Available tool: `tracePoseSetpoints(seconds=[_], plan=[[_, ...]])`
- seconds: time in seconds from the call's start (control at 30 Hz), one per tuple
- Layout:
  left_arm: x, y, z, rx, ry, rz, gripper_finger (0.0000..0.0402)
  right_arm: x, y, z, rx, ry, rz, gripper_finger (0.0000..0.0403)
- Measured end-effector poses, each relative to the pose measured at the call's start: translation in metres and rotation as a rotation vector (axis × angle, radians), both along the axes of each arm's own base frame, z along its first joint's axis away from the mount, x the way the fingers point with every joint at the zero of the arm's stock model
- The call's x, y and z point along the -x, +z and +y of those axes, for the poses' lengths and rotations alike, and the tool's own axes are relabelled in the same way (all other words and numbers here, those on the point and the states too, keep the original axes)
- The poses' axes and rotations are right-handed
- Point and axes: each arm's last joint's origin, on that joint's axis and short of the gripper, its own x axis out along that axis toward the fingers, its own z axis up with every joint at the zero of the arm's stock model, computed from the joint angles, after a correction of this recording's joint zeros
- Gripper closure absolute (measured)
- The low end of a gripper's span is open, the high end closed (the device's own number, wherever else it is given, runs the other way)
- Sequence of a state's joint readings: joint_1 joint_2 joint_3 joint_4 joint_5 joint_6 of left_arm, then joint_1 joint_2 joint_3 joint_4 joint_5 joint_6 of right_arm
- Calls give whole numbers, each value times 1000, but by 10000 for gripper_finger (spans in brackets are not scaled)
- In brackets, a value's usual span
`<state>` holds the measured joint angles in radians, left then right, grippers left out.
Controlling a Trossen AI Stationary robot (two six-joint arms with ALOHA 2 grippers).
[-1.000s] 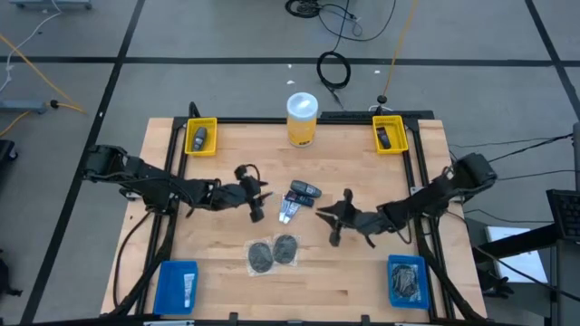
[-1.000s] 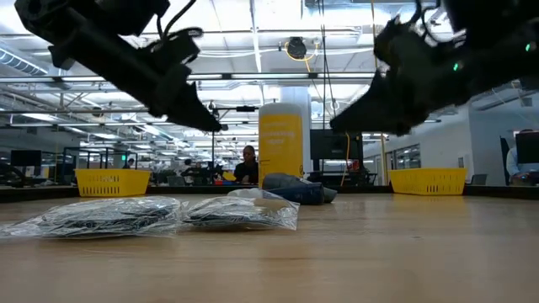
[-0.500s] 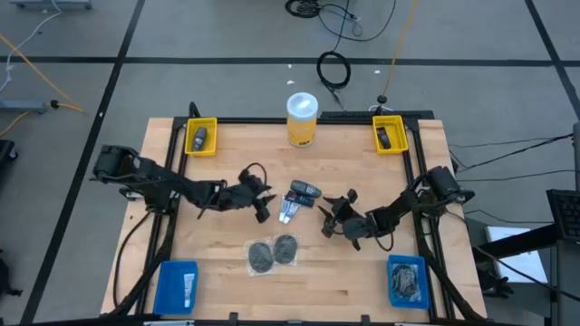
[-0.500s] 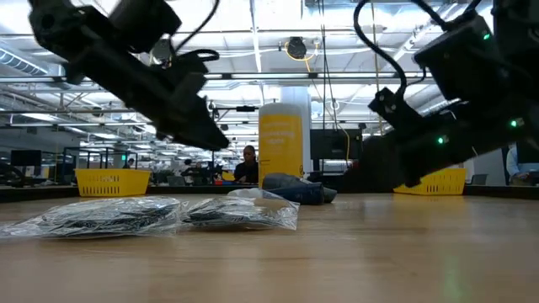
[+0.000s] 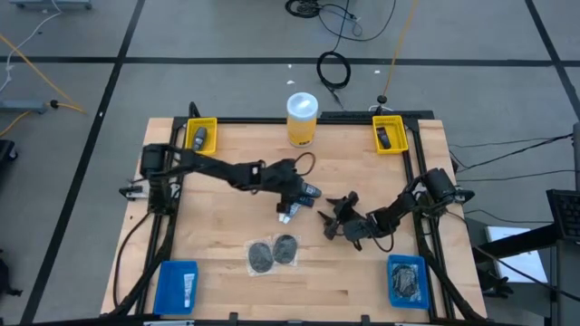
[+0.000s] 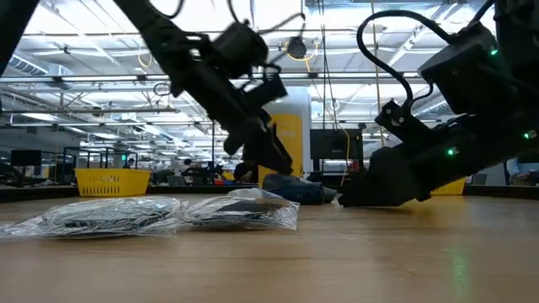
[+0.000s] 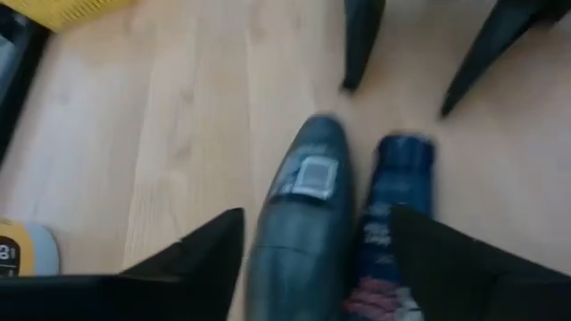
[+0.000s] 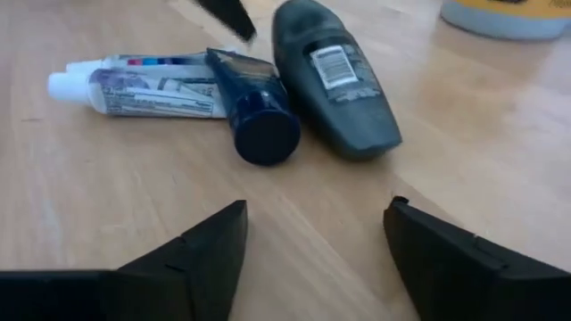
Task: Pick & Place Travel size toiletries
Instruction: Put the gray deodorant into the left yellow bin
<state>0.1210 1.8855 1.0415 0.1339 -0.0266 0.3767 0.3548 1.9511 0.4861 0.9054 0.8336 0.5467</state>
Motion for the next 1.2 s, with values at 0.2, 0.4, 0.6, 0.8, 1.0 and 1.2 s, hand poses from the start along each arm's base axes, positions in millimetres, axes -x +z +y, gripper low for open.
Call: tracePoseSetpoints(seconds=[0.2, 0.4, 0.6, 0.8, 1.0, 1.2], plan=[[-12, -18, 16, -49, -10, 127, 58, 10, -3, 2, -81, -10, -30, 122], [-13, -25, 17, -47, -21, 142, 116, 12, -3, 9, -85, 0, -41, 128], [-13, -28, 15, -14, -59, 144, 211, 13, -3, 11, -87, 8, -42, 134], [-7, -23, 14, -5, 63, 186, 218, 13, -3, 11, -92, 11, -48, 134], [21, 6, 13, -17, 291, 325, 207, 13, -3, 12, -88, 12, -49, 136], [74, 31, 9, 17, 614, 464, 214, 14, -3, 12, -82, 15, -46, 139]])
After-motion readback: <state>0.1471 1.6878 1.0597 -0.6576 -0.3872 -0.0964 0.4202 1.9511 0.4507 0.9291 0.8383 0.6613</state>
